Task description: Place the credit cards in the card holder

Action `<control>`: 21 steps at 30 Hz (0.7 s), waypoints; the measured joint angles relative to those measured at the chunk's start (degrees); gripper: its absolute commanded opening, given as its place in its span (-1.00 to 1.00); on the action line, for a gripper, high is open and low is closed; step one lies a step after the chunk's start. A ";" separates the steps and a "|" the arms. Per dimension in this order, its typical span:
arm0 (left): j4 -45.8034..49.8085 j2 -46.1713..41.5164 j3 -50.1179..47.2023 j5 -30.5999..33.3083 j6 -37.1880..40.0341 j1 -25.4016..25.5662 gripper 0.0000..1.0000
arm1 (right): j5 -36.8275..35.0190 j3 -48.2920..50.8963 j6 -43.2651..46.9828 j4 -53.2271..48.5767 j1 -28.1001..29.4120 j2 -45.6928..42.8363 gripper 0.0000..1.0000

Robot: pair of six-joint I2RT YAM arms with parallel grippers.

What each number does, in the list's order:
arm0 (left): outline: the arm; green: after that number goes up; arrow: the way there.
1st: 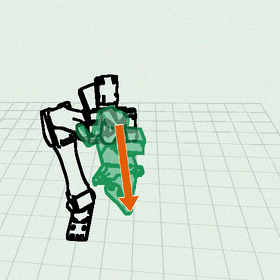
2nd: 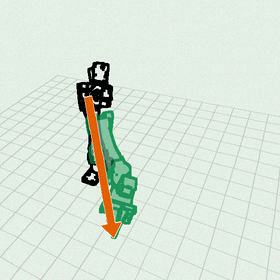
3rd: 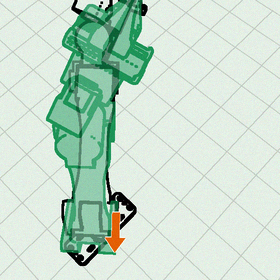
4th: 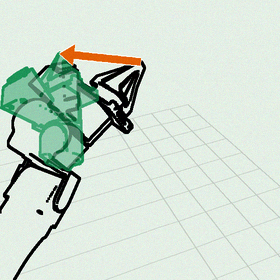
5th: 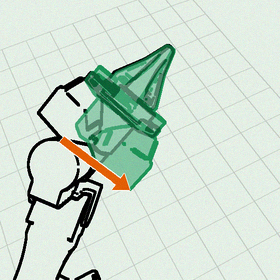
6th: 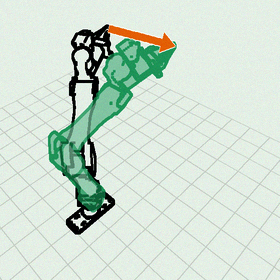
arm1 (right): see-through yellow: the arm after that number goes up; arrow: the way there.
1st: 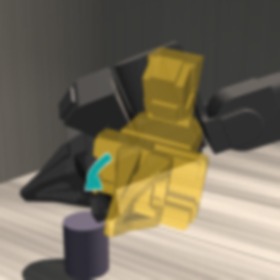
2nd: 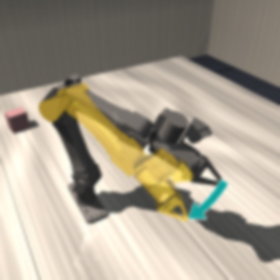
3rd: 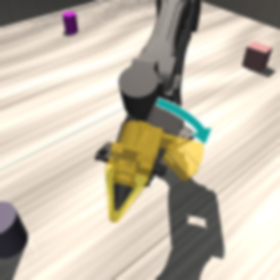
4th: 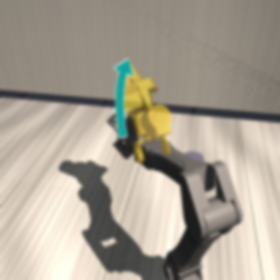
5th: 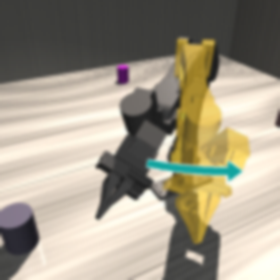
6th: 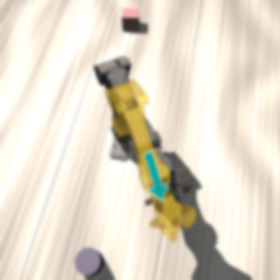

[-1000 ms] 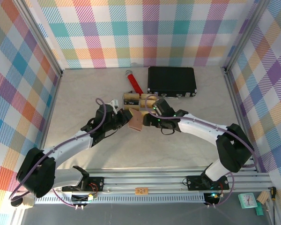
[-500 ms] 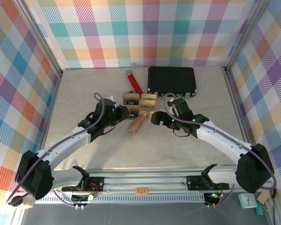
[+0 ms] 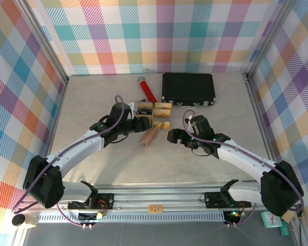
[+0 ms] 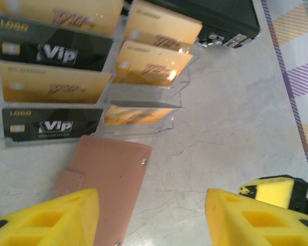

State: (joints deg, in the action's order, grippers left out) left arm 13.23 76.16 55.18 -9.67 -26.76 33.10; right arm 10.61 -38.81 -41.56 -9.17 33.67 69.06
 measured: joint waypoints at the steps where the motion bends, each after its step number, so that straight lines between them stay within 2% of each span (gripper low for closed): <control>1: 1.64 0.81 2.01 0.66 1.84 0.70 0.18 | 0.02 0.24 0.00 0.13 -0.35 0.00 0.88; 8: 11.67 10.67 11.39 7.43 11.34 7.04 0.19 | 0.00 3.26 -0.20 0.48 -3.48 0.00 0.88; 13: 17.22 17.64 14.91 13.81 15.04 10.34 0.21 | 0.00 5.33 -0.22 0.63 -4.55 -0.02 0.88; 21: 20.52 21.75 17.59 18.84 17.66 11.13 0.21 | 0.35 8.07 -1.07 1.49 -5.66 -1.40 0.89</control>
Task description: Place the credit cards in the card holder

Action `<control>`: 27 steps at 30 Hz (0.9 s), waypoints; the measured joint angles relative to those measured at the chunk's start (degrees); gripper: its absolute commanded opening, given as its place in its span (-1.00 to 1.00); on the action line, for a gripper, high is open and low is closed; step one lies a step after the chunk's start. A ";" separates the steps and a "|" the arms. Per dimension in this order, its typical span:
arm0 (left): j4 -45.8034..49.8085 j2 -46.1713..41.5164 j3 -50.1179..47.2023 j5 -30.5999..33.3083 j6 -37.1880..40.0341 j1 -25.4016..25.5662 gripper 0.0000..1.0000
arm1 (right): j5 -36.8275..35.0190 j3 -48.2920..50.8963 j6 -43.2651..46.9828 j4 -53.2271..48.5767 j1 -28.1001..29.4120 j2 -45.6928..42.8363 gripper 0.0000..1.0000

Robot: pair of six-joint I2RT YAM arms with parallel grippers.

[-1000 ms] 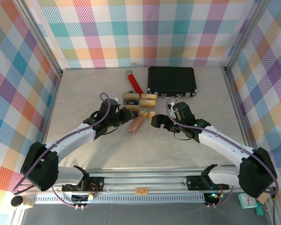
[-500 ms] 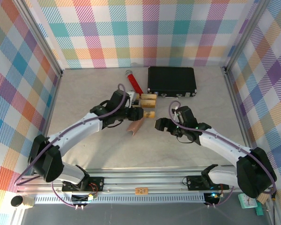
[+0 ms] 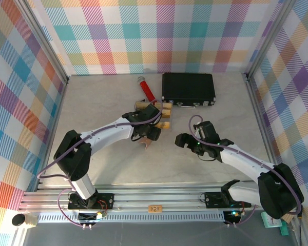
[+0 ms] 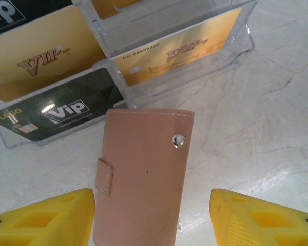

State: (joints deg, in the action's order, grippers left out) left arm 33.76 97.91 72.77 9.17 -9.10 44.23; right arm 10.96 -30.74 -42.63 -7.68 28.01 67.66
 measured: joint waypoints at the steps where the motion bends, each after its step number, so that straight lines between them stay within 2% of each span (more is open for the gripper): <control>1: 0.15 0.46 0.33 0.24 0.15 0.00 0.21 | 0.09 0.13 -0.02 0.15 -0.17 0.00 0.89; 6: 0.31 2.75 0.68 0.61 0.57 0.02 0.14 | 0.37 0.28 -0.22 0.83 -0.66 0.00 0.89; 12: 0.33 4.57 0.68 0.59 0.98 0.02 -0.22 | 0.72 0.28 -0.22 1.25 -0.98 -0.04 0.89; 17: -0.26 4.81 0.70 0.57 0.70 0.04 -0.95 | 0.76 0.33 -0.22 1.25 -1.09 -0.66 0.89; 23: -1.01 3.72 0.42 -0.57 -0.22 0.07 -1.00 | 2.23 0.33 -0.22 1.22 -1.11 -0.92 0.88; 27: -4.98 -5.16 -5.14 -4.37 -4.15 -1.11 -1.00 | 4.42 0.33 -0.63 1.62 -1.11 -2.60 0.88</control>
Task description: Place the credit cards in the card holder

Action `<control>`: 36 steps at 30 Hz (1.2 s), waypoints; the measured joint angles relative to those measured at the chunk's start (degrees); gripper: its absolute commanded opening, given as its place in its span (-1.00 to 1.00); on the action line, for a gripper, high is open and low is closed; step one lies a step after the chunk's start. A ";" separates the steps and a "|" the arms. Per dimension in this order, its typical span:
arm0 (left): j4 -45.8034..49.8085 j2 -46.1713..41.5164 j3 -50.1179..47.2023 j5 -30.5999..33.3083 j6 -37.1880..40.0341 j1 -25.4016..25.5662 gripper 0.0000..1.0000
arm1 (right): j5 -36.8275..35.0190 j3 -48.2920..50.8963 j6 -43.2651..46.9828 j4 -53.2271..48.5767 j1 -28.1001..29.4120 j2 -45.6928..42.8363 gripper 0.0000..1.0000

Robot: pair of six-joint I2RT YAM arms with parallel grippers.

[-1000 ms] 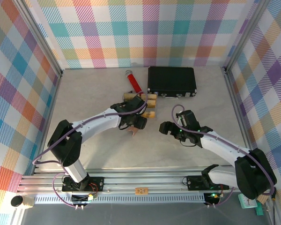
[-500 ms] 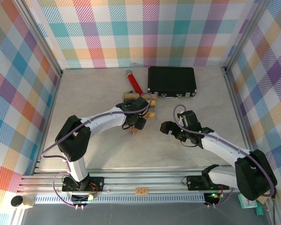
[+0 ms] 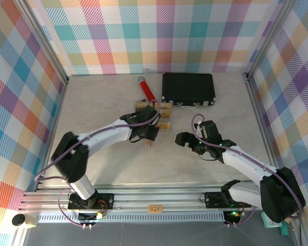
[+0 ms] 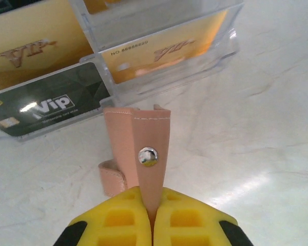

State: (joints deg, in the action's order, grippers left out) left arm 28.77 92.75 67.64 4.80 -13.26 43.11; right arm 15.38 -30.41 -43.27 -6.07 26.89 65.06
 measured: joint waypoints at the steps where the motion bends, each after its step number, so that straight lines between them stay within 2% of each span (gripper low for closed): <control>1: -2.47 -4.24 -2.91 -2.10 -2.05 -0.92 -1.00 | 0.70 0.00 -0.28 0.55 0.00 -0.31 0.88; 5: -16.50 -17.77 -14.43 -10.99 -11.65 -7.87 -1.00 | 3.91 -0.02 -2.54 3.82 0.00 -0.09 0.86; 9: -34.29 -21.73 -24.50 -18.88 -22.86 -14.49 -1.00 | 6.80 -1.53 -4.87 6.95 0.00 2.45 0.80; 14: -56.48 -18.01 -32.83 -27.10 -37.31 -18.12 -1.00 | 9.44 -5.03 -8.13 11.21 0.00 6.38 0.67; 22: -87.38 -5.40 -34.29 -35.58 -53.62 -18.51 -1.00 | 10.64 -10.12 -11.41 15.06 0.00 10.45 0.42; 26: -95.30 -2.34 -34.51 -37.83 -58.05 -18.51 -1.00 | 9.77 -11.13 -11.61 15.04 -0.26 10.56 0.35; 36: -100.48 -2.19 -34.91 -42.45 -60.70 -18.51 -1.00 | 9.42 -11.30 -11.85 15.32 -1.88 11.06 0.33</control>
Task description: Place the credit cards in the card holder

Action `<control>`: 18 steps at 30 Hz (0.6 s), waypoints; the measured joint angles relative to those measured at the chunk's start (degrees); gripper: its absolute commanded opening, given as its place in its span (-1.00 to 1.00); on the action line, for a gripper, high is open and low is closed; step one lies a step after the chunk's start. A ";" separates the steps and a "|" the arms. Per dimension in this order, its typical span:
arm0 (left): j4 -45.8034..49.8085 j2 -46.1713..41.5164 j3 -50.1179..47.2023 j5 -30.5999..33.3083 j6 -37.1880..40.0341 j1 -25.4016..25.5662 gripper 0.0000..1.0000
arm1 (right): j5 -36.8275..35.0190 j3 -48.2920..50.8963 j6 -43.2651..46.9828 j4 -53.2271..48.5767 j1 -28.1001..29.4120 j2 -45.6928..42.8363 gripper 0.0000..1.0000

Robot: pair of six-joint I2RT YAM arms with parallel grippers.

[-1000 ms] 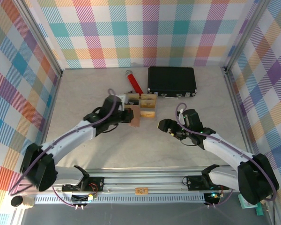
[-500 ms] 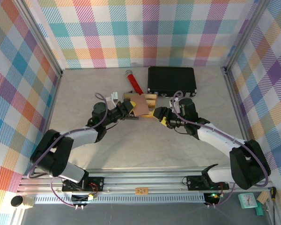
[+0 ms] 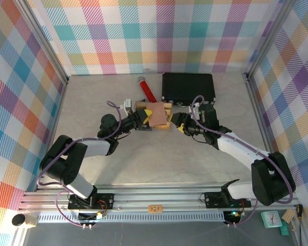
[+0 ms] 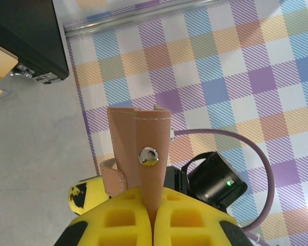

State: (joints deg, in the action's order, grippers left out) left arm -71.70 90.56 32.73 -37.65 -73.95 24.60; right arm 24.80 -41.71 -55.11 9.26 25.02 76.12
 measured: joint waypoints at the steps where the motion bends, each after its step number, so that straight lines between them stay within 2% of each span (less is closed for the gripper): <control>1: -0.28 0.00 -0.20 -0.46 0.00 0.00 -1.00 | 0.24 -0.02 0.00 0.17 0.00 0.17 0.34; 18: -0.70 0.04 -0.42 -2.40 0.02 0.02 -1.00 | 5.97 -0.63 -0.24 2.75 0.87 0.24 0.34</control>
State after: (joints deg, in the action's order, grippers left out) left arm -72.40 90.61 32.32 -40.05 -73.93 24.62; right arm 30.76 -42.35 -55.35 12.01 25.89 76.36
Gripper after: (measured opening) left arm 0.055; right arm 0.671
